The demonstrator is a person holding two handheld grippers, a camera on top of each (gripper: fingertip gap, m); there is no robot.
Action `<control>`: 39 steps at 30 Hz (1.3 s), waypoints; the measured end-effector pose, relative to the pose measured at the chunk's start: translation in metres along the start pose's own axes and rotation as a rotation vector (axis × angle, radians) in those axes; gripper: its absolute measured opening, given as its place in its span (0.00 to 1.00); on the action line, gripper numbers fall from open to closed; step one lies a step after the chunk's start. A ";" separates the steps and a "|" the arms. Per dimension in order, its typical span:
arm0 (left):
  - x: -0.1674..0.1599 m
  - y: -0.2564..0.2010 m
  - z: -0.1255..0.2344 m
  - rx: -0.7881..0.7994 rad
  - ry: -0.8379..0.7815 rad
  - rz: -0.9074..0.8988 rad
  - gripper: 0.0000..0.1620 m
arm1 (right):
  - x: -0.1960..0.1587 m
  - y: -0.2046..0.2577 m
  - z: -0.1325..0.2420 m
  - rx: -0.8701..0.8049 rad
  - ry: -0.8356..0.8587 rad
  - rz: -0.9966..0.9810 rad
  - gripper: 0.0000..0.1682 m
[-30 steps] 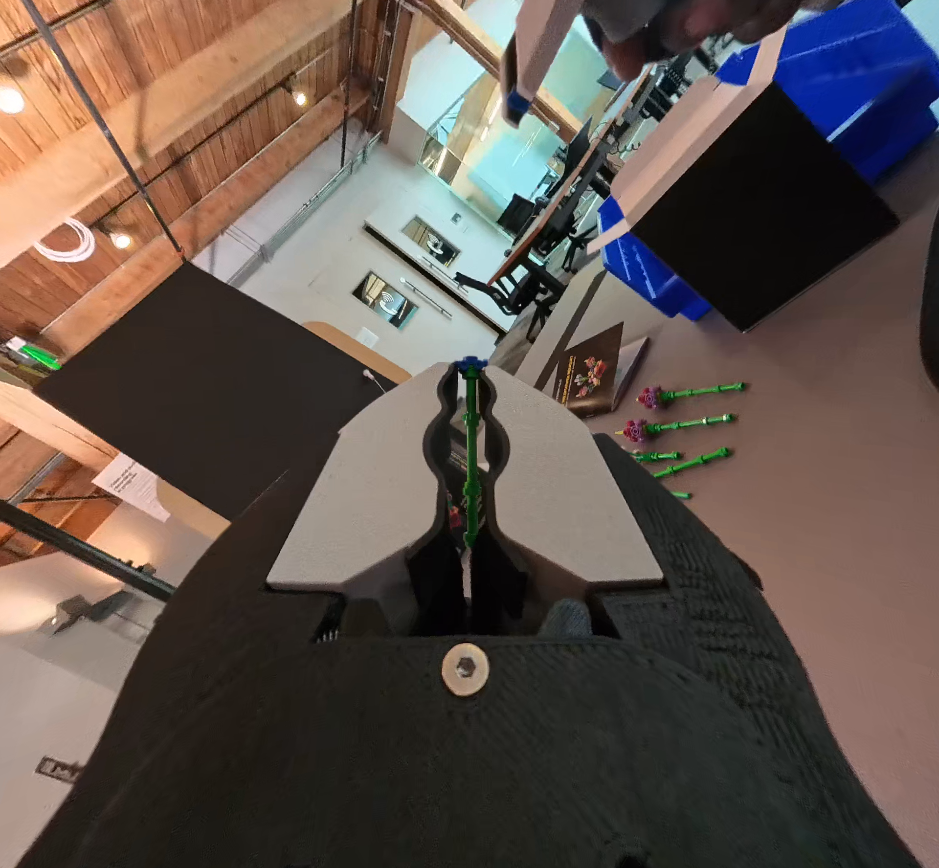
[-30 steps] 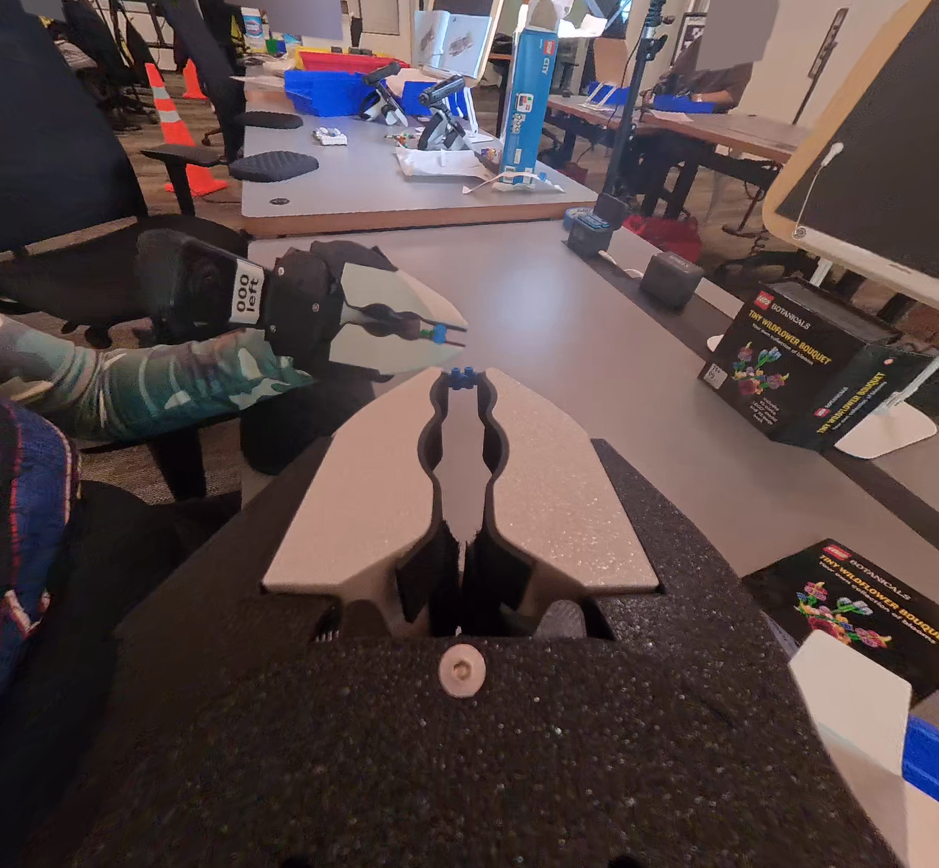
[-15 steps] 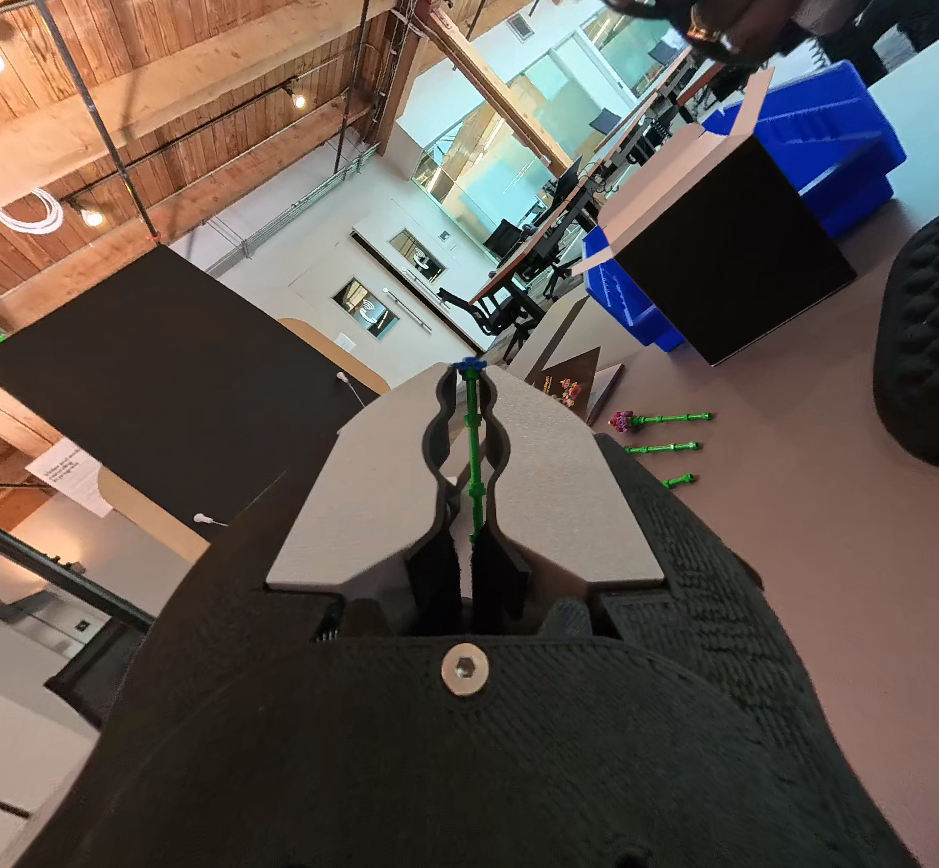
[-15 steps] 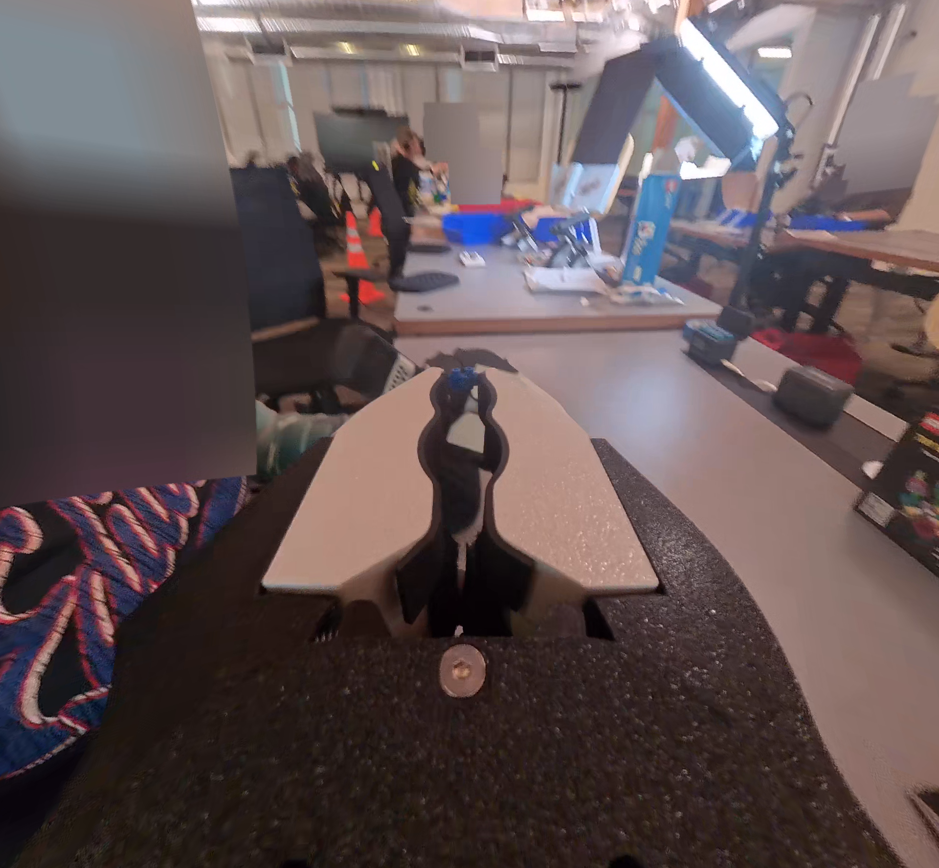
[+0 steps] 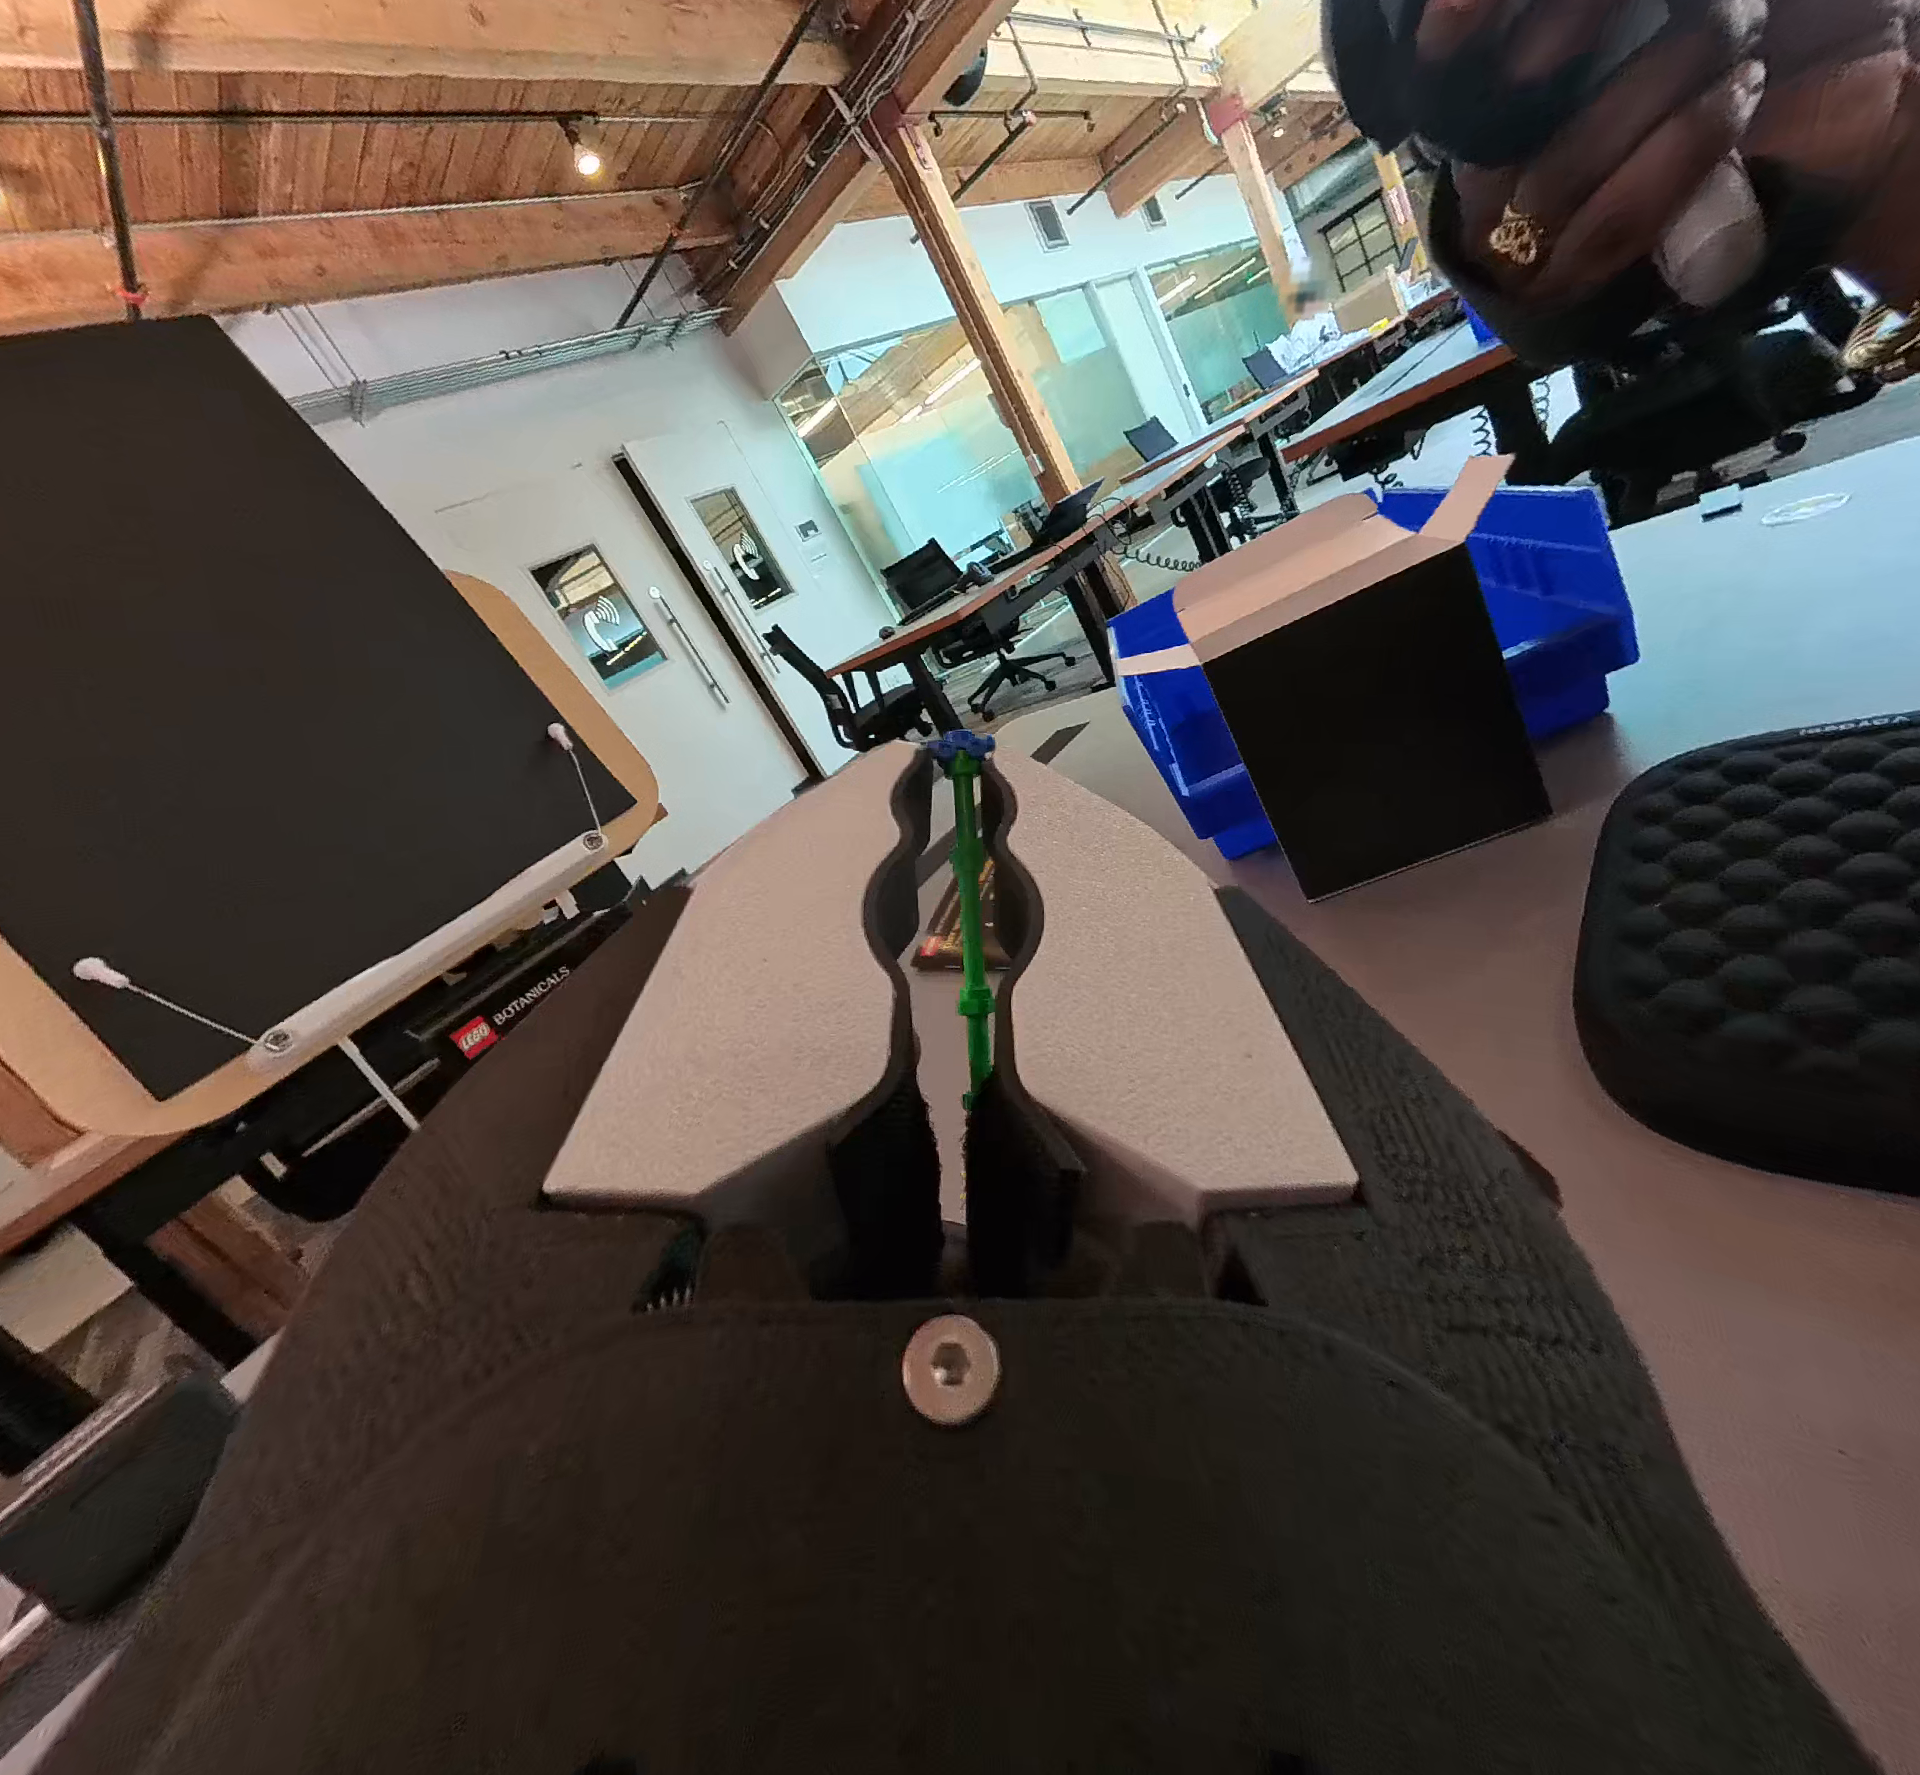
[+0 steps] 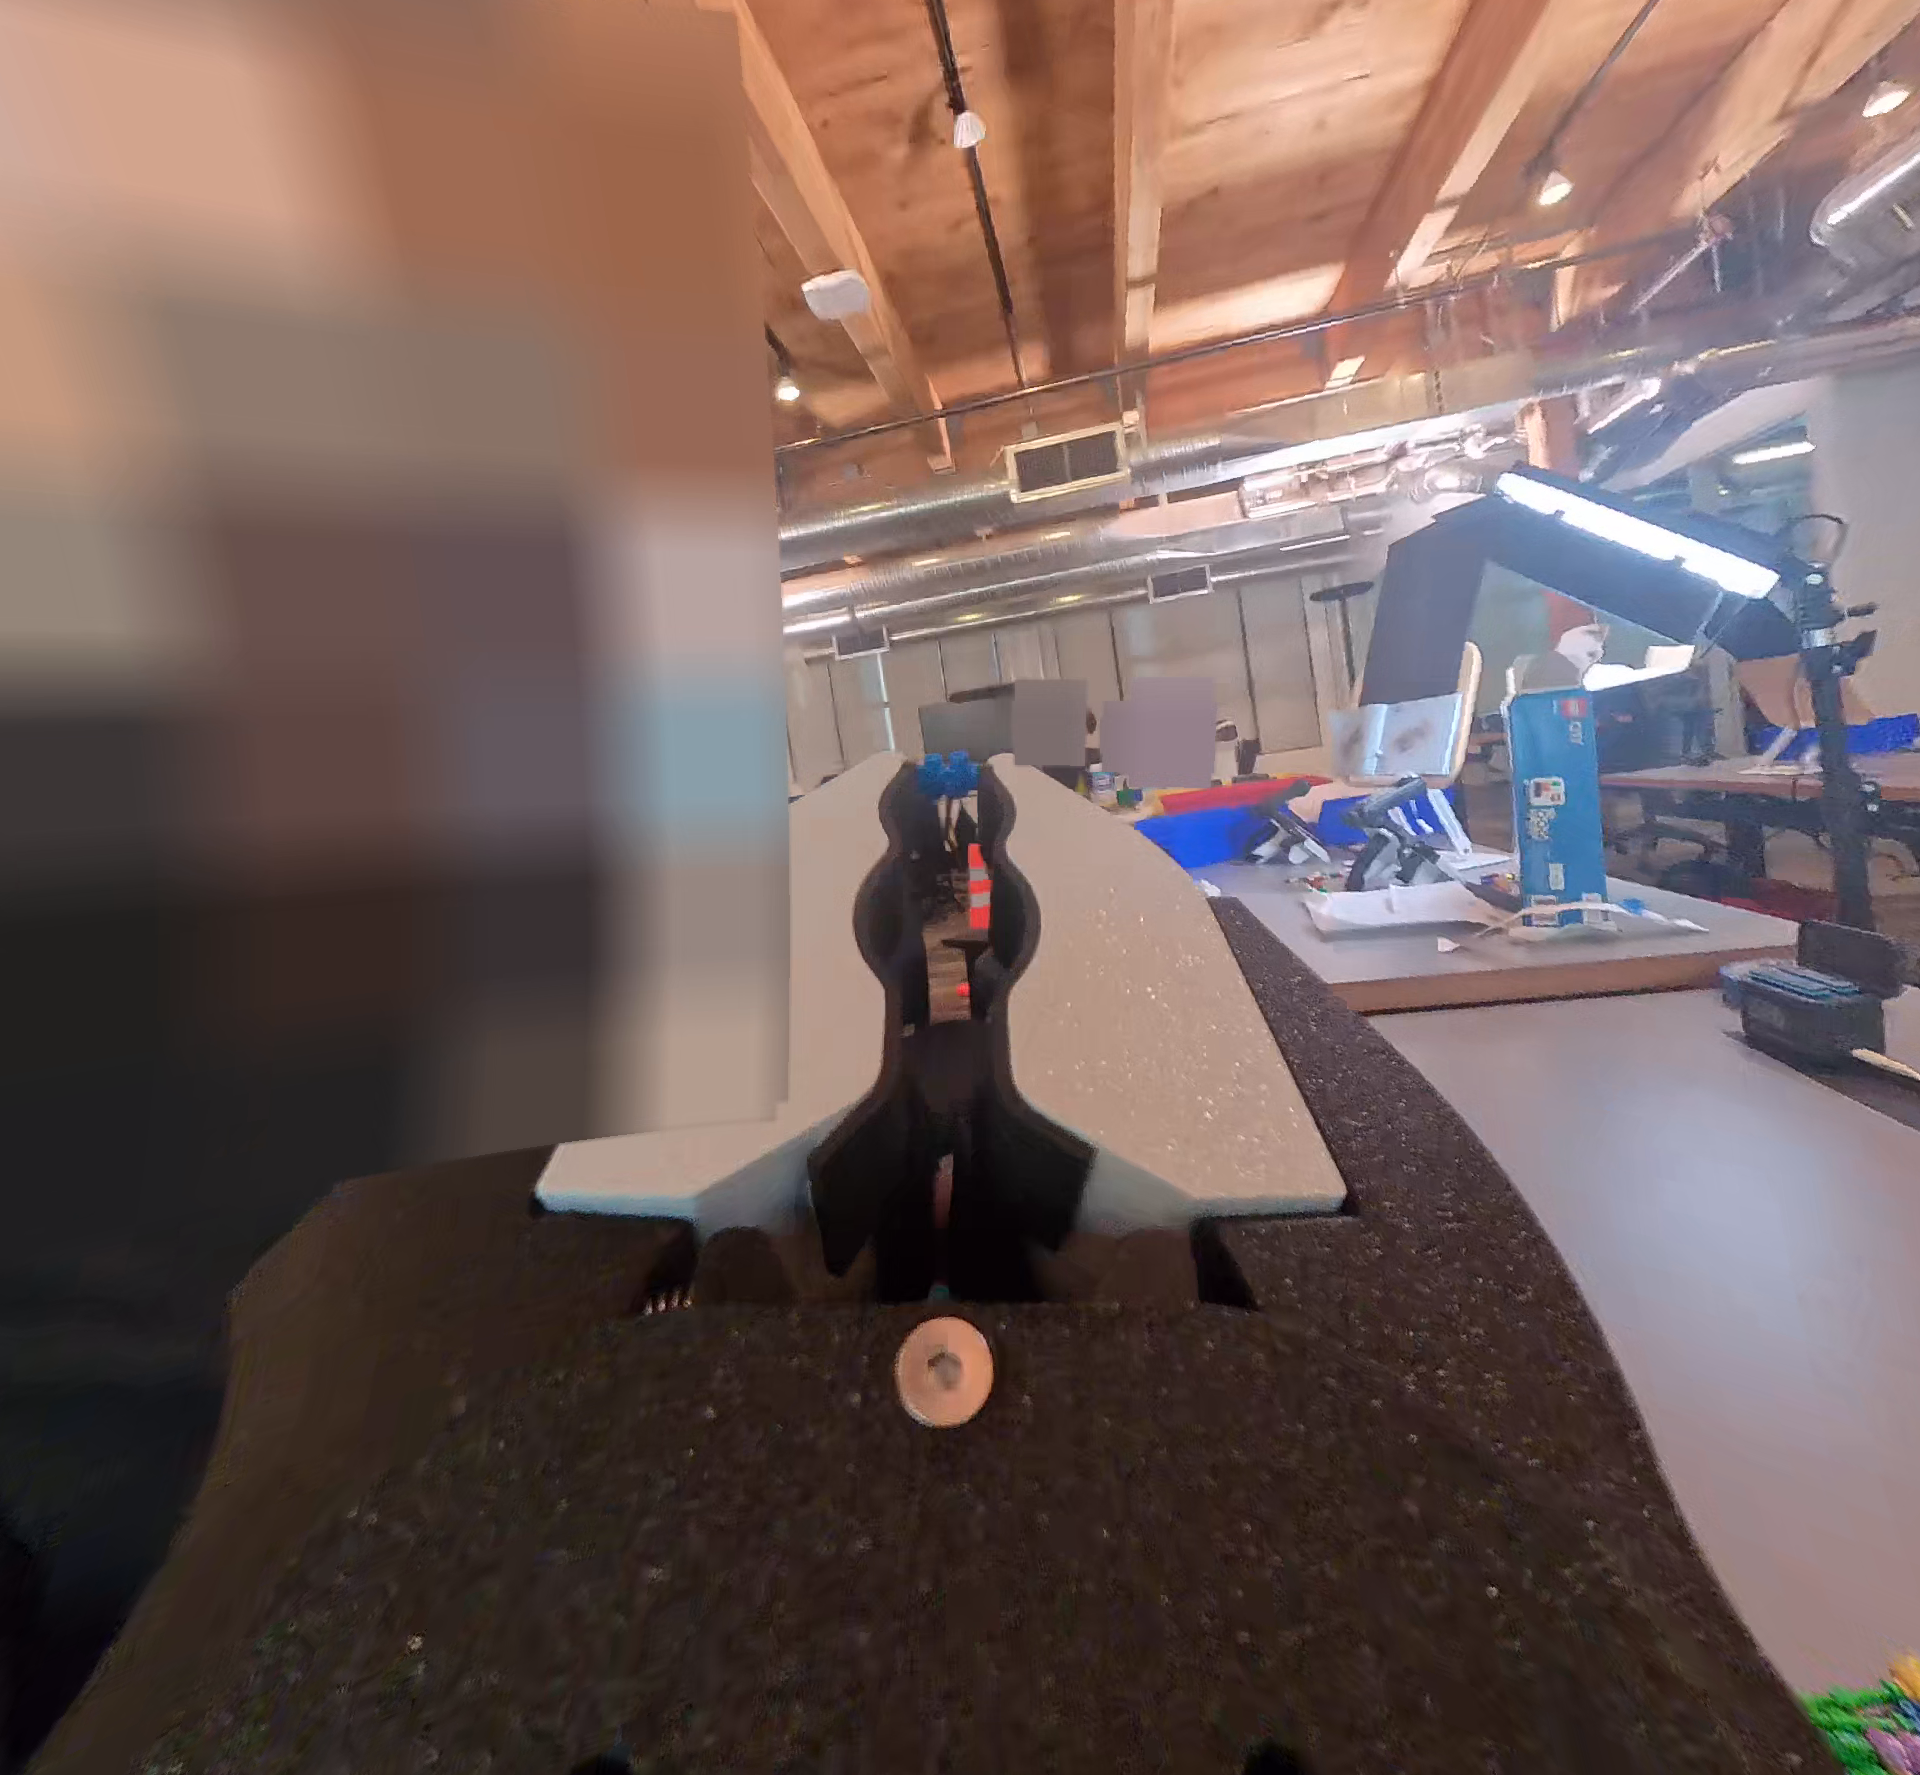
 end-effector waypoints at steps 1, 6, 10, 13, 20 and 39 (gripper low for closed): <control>-0.001 0.000 0.000 -0.005 0.002 0.004 0.05 | 0.000 -0.003 0.002 -0.034 0.009 0.006 0.07; -0.004 -0.004 -0.003 -0.019 0.027 -0.015 0.05 | -0.006 -0.047 0.052 -0.669 0.319 0.187 0.07; -0.005 -0.011 -0.006 -0.043 0.041 -0.035 0.06 | -0.015 -0.061 0.108 -1.032 0.623 0.201 0.07; -0.007 -0.015 -0.007 -0.057 0.059 -0.055 0.05 | -0.027 -0.067 0.136 -1.181 0.812 0.169 0.07; -0.009 -0.015 -0.007 -0.060 0.070 -0.067 0.05 | -0.040 -0.073 0.142 -1.185 0.912 0.125 0.13; 0.008 -0.033 -0.005 0.099 0.007 -0.469 0.05 | -0.117 -0.069 -0.041 -0.475 0.784 0.242 0.12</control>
Point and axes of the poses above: each gripper's, where its closed fingertips meet, z back along the fingers, x out of its top, y = z × x across the jaws, the point moved 4 cm from there along z, back along the fingers, and after that the axes turned 5 degrees about y, right-handed, at the moved point
